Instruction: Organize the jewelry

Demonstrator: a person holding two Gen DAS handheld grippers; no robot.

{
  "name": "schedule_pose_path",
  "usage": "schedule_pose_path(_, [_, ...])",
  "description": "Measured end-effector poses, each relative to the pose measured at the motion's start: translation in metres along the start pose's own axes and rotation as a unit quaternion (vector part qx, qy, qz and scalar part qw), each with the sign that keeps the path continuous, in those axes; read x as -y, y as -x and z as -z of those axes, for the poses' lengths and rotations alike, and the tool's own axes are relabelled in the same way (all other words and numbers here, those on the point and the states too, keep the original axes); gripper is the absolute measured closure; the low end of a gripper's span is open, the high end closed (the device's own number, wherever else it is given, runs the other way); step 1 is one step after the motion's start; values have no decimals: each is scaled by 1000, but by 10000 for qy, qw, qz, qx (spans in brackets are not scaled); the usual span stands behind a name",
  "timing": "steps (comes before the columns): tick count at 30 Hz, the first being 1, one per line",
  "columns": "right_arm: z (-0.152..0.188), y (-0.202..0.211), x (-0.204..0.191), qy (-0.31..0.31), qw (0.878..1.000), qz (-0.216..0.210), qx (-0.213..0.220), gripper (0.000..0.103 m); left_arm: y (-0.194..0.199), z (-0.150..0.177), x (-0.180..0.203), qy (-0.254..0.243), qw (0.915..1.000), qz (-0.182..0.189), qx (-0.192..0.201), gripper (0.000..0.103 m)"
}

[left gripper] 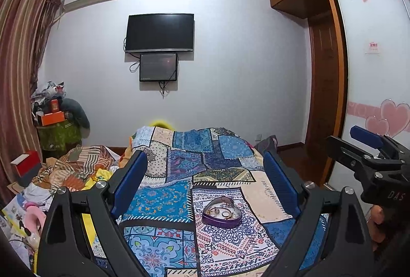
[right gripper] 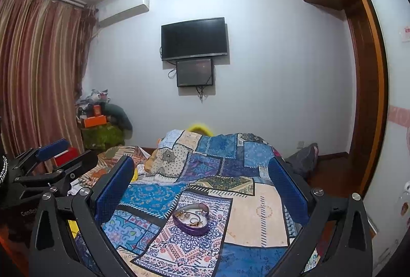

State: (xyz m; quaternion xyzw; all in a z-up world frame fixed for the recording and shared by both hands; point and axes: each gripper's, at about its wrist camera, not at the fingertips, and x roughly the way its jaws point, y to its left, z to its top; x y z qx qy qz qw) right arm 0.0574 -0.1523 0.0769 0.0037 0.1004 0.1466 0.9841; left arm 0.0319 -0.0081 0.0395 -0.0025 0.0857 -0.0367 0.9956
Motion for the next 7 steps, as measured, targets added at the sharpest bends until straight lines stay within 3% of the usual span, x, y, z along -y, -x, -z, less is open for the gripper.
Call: schedule_pose_path(7, [1, -4, 1, -20, 10000, -2, -48, 0, -6, 0, -3, 20, 10000, -12, -73, 11])
